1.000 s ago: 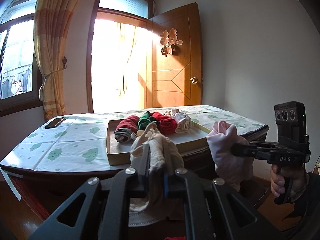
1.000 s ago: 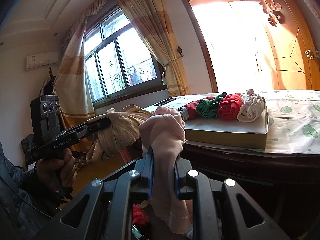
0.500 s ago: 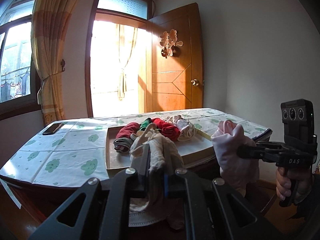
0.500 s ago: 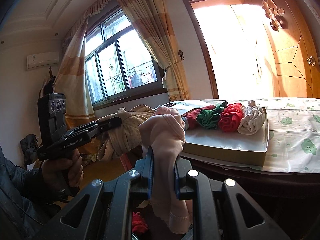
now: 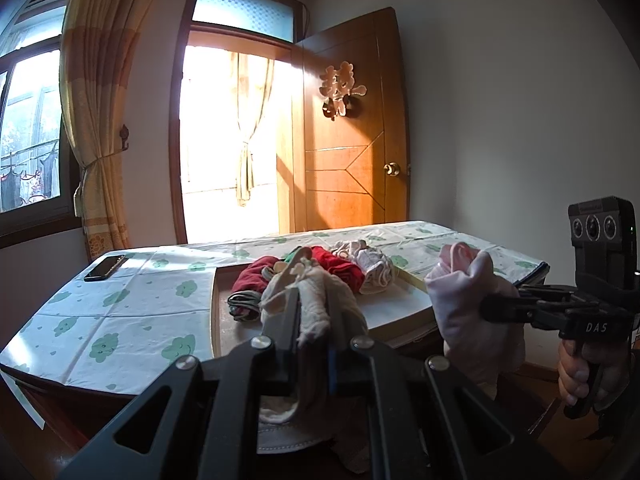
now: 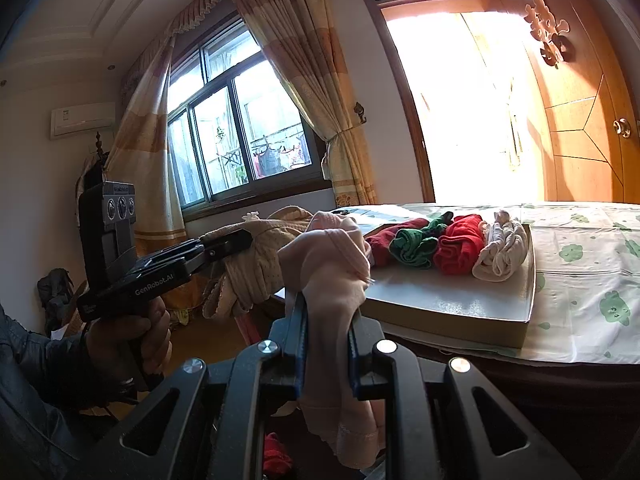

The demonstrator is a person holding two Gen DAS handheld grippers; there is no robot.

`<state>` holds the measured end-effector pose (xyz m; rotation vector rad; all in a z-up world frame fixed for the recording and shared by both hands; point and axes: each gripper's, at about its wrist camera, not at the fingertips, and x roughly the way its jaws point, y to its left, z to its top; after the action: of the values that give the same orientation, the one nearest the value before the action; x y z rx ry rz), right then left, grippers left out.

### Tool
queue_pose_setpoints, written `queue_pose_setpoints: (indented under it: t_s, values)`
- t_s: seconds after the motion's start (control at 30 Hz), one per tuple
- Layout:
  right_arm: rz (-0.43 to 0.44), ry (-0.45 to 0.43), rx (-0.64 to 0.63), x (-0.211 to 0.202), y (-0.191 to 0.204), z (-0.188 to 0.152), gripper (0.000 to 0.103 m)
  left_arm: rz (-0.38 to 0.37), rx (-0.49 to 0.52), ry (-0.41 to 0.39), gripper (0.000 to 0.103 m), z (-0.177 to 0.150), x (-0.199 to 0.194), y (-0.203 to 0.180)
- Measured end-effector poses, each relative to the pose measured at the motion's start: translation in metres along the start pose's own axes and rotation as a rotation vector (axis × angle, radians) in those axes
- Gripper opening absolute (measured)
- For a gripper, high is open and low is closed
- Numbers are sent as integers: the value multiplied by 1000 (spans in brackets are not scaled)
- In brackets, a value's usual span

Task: Take underwear out of drawer
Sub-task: 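Carry both held garments up out of the drawer toward the tray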

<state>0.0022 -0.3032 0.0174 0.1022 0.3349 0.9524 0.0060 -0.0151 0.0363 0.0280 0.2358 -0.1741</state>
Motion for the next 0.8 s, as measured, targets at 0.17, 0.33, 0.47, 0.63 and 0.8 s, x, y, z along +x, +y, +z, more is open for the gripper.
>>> queue_pose_setpoints:
  t_s: [0.17,0.33,0.47,0.63,0.8]
  values:
    - [-7,-3,-11,-1,0,6,18,3,3,-9,7,6,3,1]
    - [-11,-4,-14,-1,-1,10,18,0,4,-21,7,10,6,2]
    - [-20,6,-10,3,-3,12,18,-2,6,-20,7,11,10,2]
    - [-22,4,2,4,-4,15,18,4,9,-19,7,15,16,2]
    - [-28,4,4,6,-4,23,18,10,26,-19,7,22,24,3]
